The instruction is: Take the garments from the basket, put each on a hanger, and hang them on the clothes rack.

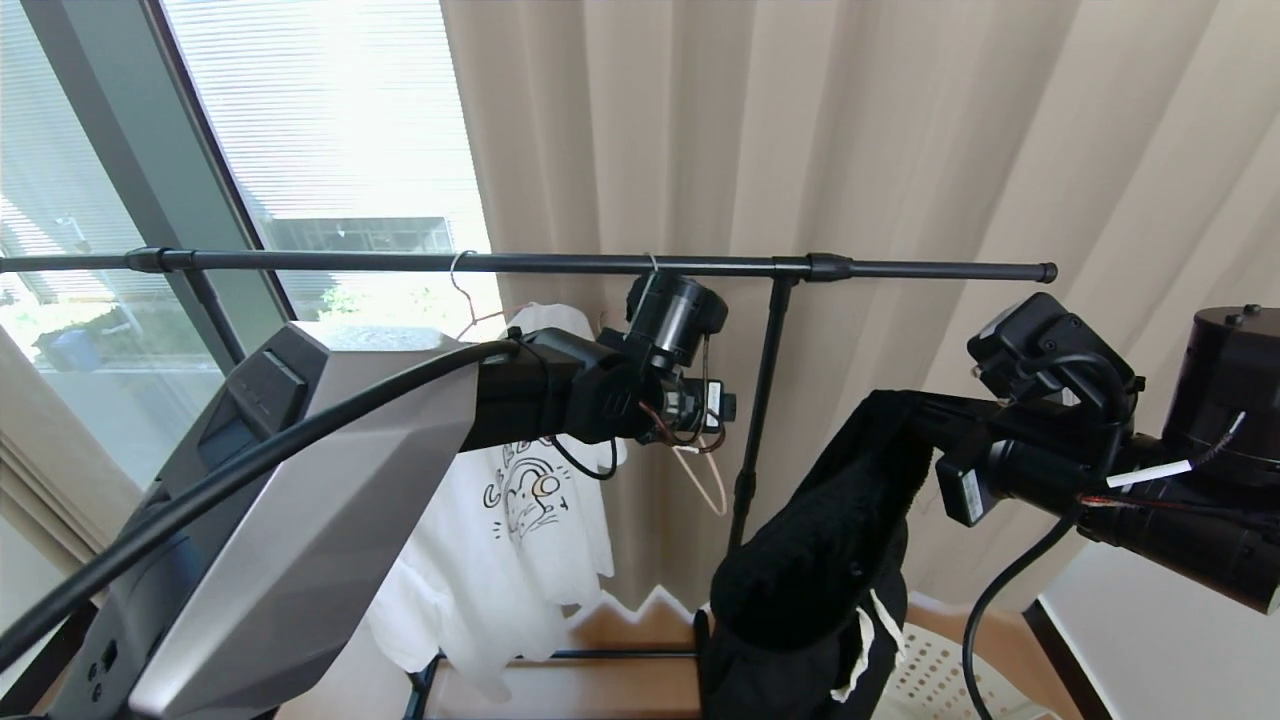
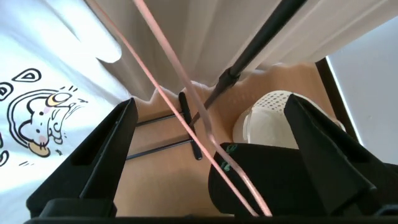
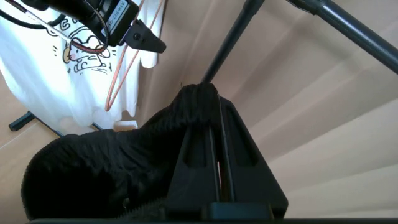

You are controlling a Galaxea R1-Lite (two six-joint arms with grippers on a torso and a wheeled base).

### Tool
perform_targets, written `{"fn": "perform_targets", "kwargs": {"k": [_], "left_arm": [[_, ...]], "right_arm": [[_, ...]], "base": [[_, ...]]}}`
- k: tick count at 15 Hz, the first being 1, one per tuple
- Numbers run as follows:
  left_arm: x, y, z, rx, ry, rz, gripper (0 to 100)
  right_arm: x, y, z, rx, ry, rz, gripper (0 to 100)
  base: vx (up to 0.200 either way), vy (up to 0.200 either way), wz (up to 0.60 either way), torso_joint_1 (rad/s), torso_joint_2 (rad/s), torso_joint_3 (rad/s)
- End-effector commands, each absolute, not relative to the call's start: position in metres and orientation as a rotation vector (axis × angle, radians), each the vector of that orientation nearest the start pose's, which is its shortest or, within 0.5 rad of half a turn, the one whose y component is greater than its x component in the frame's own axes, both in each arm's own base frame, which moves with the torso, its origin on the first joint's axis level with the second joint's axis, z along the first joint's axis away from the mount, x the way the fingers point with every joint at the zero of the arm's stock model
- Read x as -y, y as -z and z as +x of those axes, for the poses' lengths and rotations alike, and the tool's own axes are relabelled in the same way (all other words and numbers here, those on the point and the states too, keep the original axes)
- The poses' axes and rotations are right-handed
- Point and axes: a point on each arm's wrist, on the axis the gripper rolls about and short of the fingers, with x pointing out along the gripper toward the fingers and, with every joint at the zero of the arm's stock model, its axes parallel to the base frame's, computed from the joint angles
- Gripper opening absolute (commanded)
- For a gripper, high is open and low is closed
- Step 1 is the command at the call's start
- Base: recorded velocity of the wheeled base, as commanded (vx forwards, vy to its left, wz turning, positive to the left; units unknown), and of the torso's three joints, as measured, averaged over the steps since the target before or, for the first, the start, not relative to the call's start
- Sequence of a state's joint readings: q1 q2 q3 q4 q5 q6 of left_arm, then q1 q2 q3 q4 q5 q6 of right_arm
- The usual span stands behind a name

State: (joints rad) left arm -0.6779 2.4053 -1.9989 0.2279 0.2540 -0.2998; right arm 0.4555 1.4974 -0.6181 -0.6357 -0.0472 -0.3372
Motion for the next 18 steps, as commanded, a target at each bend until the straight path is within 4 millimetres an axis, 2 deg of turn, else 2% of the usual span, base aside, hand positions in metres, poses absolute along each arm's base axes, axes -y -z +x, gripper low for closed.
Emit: {"fn": "perform_targets", "kwargs": {"k": [1, 6, 7, 15, 18], "left_arm": [[0.307, -0.128, 0.392, -0.65, 0.308, 0.01, 100], [0.308, -0.119, 0.395, -0.665, 0.299, 0.018, 100], [0.308, -0.119, 0.395, -0.665, 0.299, 0.019, 0], [0.306, -0.12, 0.393, -0.668, 0.297, 0.023, 0], [0.303, -0.132, 0.389, -0.652, 0.301, 0.014, 0]], "right_arm": [[-0.108, -0.188, 0.222, -0.166, -0.443, -0.392, 0], [-0.108, -0.188, 0.224, -0.168, -0.443, -0.391, 0], [-0.109, -0.187, 0.224, -0.171, -0.443, -0.392, 0], [-0.108, -0.186, 0.224, -0.175, -0.444, -0.394, 0], [-0.108, -0.186, 0.223, -0.174, -0.444, -0.392, 0]], "base": [[0.0, 0.0, 0.0, 0.0, 0.0, 0.0], [0.0, 0.0, 0.0, 0.0, 0.0, 0.0], [0.0, 0.0, 0.0, 0.0, 0.0, 0.0], [0.0, 0.0, 0.0, 0.0, 0.0, 0.0], [0.0, 0.0, 0.0, 0.0, 0.0, 0.0]]}}
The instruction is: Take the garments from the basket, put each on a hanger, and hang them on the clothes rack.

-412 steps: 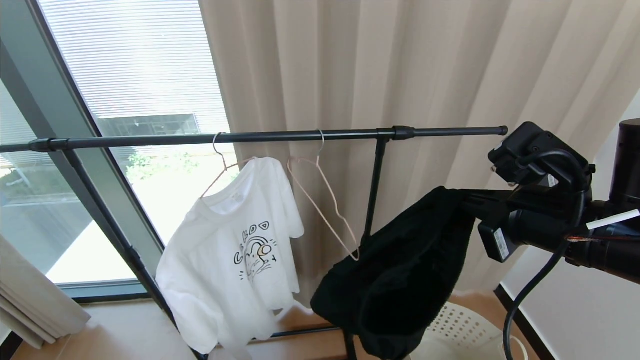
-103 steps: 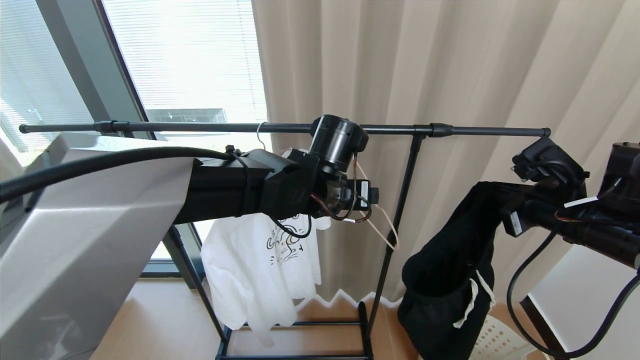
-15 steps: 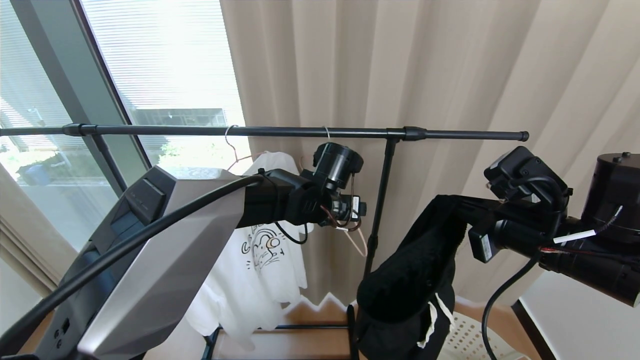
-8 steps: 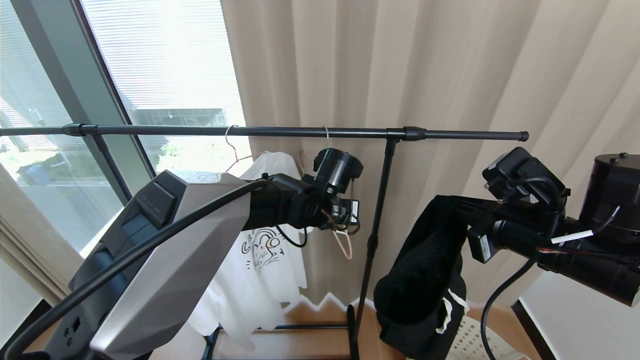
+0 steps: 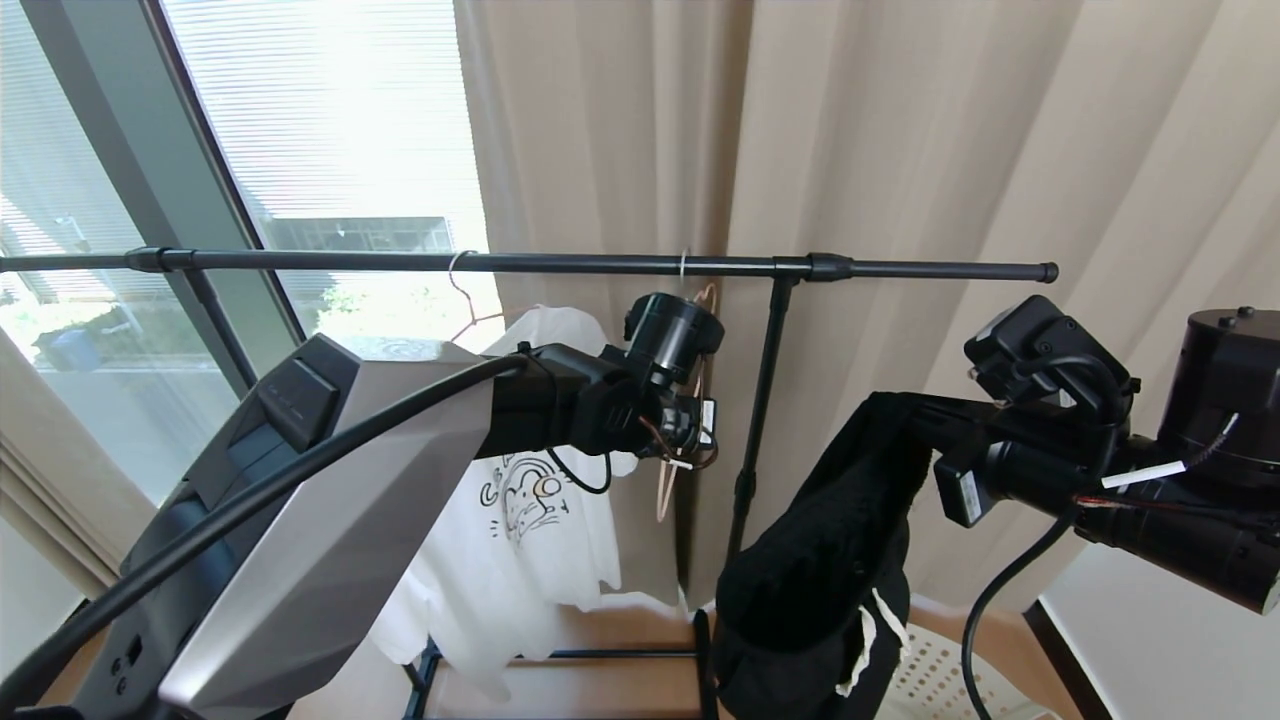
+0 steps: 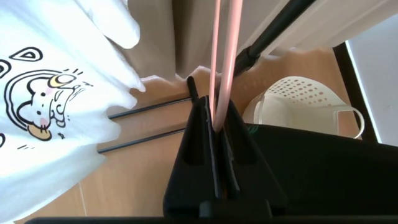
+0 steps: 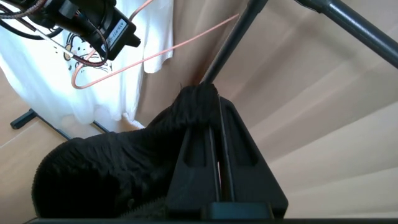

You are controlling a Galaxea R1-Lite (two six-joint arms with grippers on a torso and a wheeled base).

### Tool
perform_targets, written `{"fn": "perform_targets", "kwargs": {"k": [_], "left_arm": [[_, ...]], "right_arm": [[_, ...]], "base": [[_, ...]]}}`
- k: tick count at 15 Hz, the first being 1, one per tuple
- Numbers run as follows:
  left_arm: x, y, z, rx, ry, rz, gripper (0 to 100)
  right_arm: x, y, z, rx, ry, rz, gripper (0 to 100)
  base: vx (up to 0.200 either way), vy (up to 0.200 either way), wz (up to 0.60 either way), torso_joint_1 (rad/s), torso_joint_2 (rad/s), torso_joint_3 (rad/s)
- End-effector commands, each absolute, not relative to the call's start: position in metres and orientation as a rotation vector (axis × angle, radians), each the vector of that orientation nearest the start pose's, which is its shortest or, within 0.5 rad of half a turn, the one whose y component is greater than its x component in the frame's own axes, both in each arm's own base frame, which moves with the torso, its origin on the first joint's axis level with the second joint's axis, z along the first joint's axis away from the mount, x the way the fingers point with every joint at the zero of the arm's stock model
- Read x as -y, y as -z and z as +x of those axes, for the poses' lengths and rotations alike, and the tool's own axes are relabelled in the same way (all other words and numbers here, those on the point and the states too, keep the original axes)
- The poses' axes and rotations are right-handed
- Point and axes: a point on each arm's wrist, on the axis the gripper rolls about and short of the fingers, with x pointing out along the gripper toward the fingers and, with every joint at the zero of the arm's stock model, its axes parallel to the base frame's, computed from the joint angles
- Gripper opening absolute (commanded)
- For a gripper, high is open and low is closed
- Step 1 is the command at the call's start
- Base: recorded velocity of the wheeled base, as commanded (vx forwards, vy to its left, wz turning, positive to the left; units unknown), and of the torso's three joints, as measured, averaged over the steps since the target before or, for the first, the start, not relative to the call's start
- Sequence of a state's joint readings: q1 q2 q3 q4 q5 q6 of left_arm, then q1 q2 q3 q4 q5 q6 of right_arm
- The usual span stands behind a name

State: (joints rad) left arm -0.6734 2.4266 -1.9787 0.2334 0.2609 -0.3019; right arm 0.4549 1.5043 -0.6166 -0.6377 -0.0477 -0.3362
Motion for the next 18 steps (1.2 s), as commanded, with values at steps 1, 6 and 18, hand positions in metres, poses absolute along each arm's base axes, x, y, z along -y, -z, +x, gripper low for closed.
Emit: {"fn": "perform_targets", "kwargs": {"k": [1, 6, 18], "left_arm": [[0.301, -0.138, 0.388, -0.638, 0.29, 0.012, 0], [0.289, -0.161, 0.372, -0.62, 0.275, 0.017, 0], [0.206, -0.163, 0.27, -0.616, 0.343, 0.252, 0]], "right_arm": [[-0.108, -0.186, 0.224, -0.172, -0.444, -0.392, 0], [-0.108, -0.186, 0.224, -0.174, -0.444, -0.392, 0], [-0.109, -0.186, 0.224, -0.174, -0.441, -0.394, 0]], "base": [[0.0, 0.0, 0.0, 0.0, 0.0, 0.0], [0.0, 0.0, 0.0, 0.0, 0.0, 0.0], [0.0, 0.0, 0.0, 0.0, 0.0, 0.0]]}}
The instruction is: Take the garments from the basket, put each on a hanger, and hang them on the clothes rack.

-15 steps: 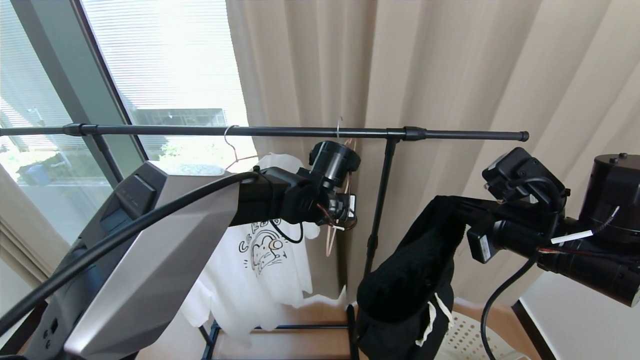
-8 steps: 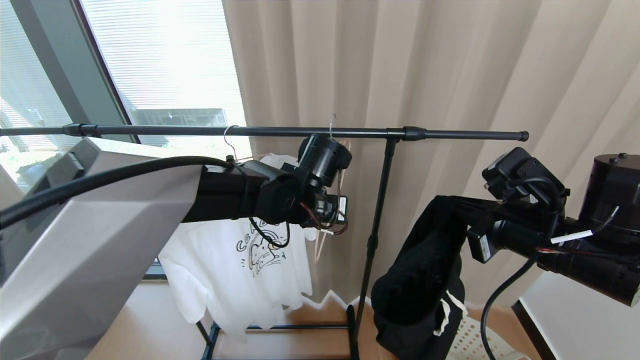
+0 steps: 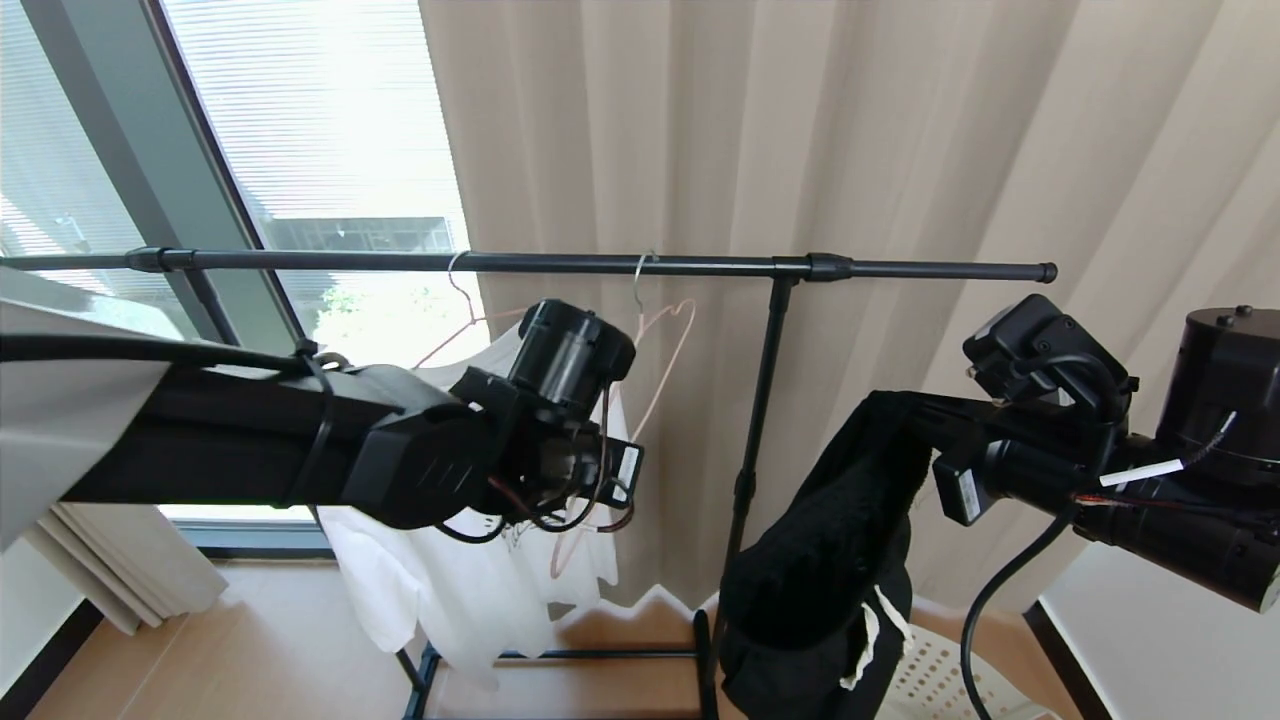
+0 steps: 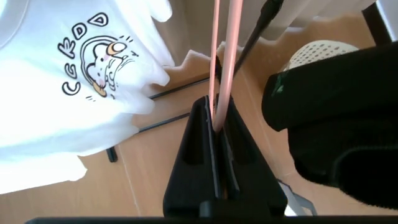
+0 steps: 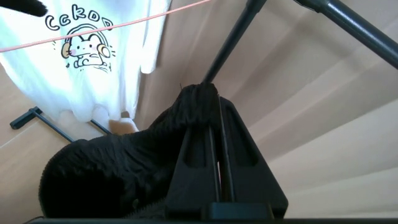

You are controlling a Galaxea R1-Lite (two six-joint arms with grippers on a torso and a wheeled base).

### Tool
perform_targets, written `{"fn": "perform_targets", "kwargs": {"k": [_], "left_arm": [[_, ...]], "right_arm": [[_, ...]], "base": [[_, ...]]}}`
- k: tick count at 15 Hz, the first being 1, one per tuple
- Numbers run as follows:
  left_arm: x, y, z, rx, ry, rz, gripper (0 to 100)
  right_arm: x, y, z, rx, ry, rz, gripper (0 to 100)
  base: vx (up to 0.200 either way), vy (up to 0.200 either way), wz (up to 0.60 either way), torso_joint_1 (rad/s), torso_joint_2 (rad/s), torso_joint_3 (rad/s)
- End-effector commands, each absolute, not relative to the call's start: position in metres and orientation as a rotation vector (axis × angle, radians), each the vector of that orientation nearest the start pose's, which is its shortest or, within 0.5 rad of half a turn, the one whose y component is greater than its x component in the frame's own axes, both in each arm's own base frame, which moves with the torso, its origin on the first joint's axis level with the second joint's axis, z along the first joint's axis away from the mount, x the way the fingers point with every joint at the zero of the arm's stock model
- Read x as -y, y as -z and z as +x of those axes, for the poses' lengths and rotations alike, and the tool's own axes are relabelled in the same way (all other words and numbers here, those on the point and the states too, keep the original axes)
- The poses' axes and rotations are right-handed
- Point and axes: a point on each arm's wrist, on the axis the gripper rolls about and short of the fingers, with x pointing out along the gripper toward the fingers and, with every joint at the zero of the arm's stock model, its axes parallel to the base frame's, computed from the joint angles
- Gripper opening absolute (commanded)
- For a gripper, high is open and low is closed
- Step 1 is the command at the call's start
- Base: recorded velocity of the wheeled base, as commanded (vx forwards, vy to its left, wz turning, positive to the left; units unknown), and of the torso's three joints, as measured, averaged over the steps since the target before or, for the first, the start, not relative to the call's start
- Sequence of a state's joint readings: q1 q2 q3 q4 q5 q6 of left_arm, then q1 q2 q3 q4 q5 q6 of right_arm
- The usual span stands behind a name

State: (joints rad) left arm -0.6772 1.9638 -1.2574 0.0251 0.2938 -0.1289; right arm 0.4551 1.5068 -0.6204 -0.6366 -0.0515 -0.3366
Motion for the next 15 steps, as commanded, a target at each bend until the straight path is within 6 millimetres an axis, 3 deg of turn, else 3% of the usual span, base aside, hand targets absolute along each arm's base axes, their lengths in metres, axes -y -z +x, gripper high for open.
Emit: {"fn": "perform_targets", "kwargs": {"k": [1, 5, 7, 9, 15], "left_arm": [[0.2, -0.16, 0.263, -0.603, 0.352, 0.275, 0], [0.147, -0.14, 0.232, -0.515, 0.386, 0.391, 0], [0.131, -0.134, 0.225, -0.502, 0.414, 0.391, 0], [0.103, -0.12, 0.209, -0.517, 0.487, 0.388, 0], [0.092, -0.105, 0.193, -0.506, 0.706, 0.392, 0]], "right_arm": [[-0.109, -0.187, 0.224, -0.173, -0.438, -0.394, 0], [-0.109, -0.187, 0.224, -0.174, -0.428, -0.396, 0], [-0.108, -0.187, 0.225, -0.175, -0.405, -0.399, 0], [-0.108, -0.188, 0.226, -0.173, -0.366, -0.402, 0], [-0.112, -0.181, 0.244, -0.221, -0.153, -0.437, 0]], "base": [[0.0, 0.0, 0.0, 0.0, 0.0, 0.0], [0.0, 0.0, 0.0, 0.0, 0.0, 0.0], [0.0, 0.0, 0.0, 0.0, 0.0, 0.0], [0.0, 0.0, 0.0, 0.0, 0.0, 0.0], [0.0, 0.0, 0.0, 0.0, 0.0, 0.0]]}}
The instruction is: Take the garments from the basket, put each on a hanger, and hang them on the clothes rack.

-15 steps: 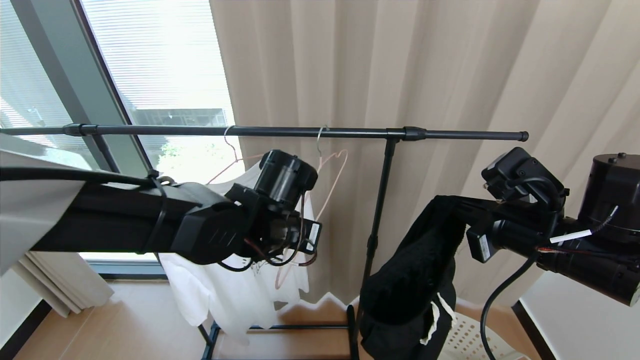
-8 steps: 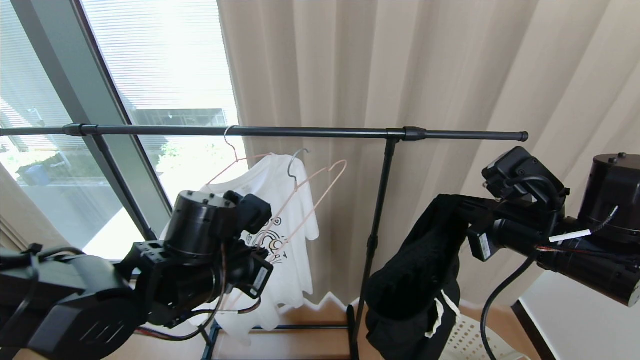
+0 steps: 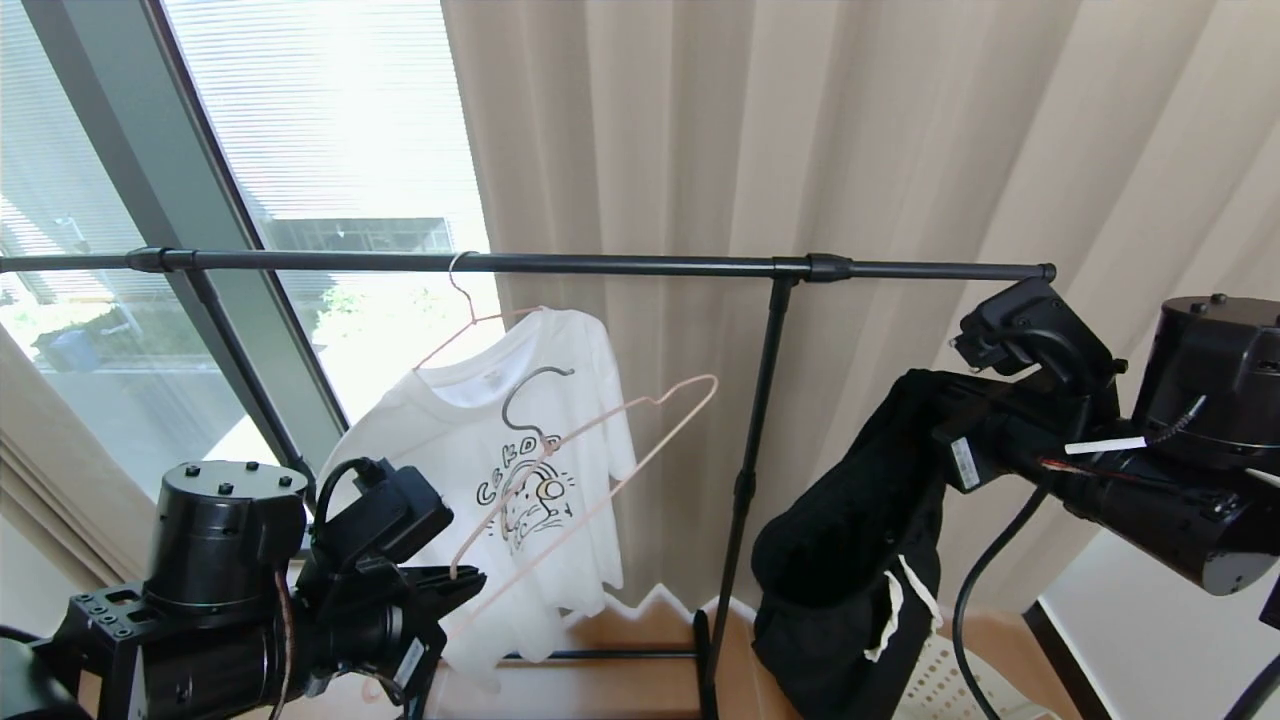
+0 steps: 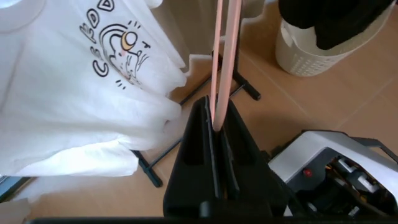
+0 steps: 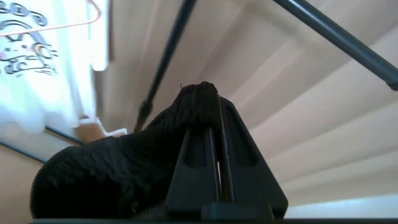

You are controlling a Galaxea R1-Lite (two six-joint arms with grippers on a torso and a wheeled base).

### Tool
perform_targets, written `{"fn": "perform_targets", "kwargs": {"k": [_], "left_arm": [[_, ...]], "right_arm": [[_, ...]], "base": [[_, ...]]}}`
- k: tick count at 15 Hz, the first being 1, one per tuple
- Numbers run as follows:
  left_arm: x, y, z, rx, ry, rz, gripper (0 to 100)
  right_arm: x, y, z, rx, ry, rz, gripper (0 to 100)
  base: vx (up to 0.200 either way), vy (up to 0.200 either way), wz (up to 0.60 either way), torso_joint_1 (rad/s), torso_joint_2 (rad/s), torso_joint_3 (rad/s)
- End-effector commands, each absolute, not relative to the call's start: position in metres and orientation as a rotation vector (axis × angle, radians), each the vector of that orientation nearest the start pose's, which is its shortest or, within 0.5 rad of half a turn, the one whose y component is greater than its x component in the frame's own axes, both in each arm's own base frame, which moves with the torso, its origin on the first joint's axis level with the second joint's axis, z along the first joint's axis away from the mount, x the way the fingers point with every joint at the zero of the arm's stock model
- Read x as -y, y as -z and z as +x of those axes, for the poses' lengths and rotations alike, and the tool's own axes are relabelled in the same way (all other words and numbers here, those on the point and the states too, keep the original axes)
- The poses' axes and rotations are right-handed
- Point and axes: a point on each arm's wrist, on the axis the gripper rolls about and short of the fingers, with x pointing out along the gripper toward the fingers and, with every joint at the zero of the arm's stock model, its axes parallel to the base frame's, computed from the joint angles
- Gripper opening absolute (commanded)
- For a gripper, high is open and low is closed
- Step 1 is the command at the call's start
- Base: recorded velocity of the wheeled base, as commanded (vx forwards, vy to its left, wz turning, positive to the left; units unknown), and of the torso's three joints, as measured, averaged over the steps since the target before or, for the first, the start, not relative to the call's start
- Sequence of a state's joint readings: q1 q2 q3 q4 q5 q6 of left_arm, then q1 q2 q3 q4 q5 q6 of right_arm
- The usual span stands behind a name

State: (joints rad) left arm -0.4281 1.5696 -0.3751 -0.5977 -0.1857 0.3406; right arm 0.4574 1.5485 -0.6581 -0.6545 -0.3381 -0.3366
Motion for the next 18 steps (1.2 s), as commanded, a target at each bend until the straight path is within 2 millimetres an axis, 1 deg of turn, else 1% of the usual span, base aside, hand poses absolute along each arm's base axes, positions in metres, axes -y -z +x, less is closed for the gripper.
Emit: {"fn": "perform_targets", "kwargs": {"k": [1, 3, 5, 8, 10, 12, 14, 18], "left_arm": [[0.092, -0.104, 0.192, -0.508, 0.724, 0.387, 0], [0.092, -0.103, 0.189, -0.514, 0.747, 0.381, 0], [0.093, -0.104, 0.185, -0.498, 0.843, 0.344, 0], [0.093, -0.104, 0.181, -0.492, 0.883, 0.333, 0], [0.098, -0.102, 0.177, -0.498, 0.931, 0.331, 0], [0.101, -0.101, 0.174, -0.5, 0.969, 0.33, 0], [0.108, -0.098, 0.174, -0.514, 0.999, 0.335, 0], [0.116, -0.095, 0.179, -0.521, 1.016, 0.334, 0]], "right_arm": [[-0.114, -0.181, 0.246, -0.225, -0.125, -0.442, 0], [-0.119, -0.181, 0.246, -0.226, -0.091, -0.451, 0], [-0.125, -0.182, 0.243, -0.222, -0.066, -0.458, 0], [-0.129, -0.18, 0.245, -0.23, -0.031, -0.469, 0], [-0.135, -0.177, 0.248, -0.228, -0.037, -0.469, 0], [-0.137, -0.177, 0.249, -0.217, -0.026, -0.465, 0], [-0.14, -0.174, 0.249, -0.22, -0.032, -0.468, 0], [-0.155, -0.168, 0.243, -0.225, -0.09, -0.477, 0]], "base": [[0.0, 0.0, 0.0, 0.0, 0.0, 0.0], [0.0, 0.0, 0.0, 0.0, 0.0, 0.0], [0.0, 0.0, 0.0, 0.0, 0.0, 0.0], [0.0, 0.0, 0.0, 0.0, 0.0, 0.0], [0.0, 0.0, 0.0, 0.0, 0.0, 0.0], [0.0, 0.0, 0.0, 0.0, 0.0, 0.0], [0.0, 0.0, 0.0, 0.0, 0.0, 0.0], [0.0, 0.0, 0.0, 0.0, 0.0, 0.0]]}}
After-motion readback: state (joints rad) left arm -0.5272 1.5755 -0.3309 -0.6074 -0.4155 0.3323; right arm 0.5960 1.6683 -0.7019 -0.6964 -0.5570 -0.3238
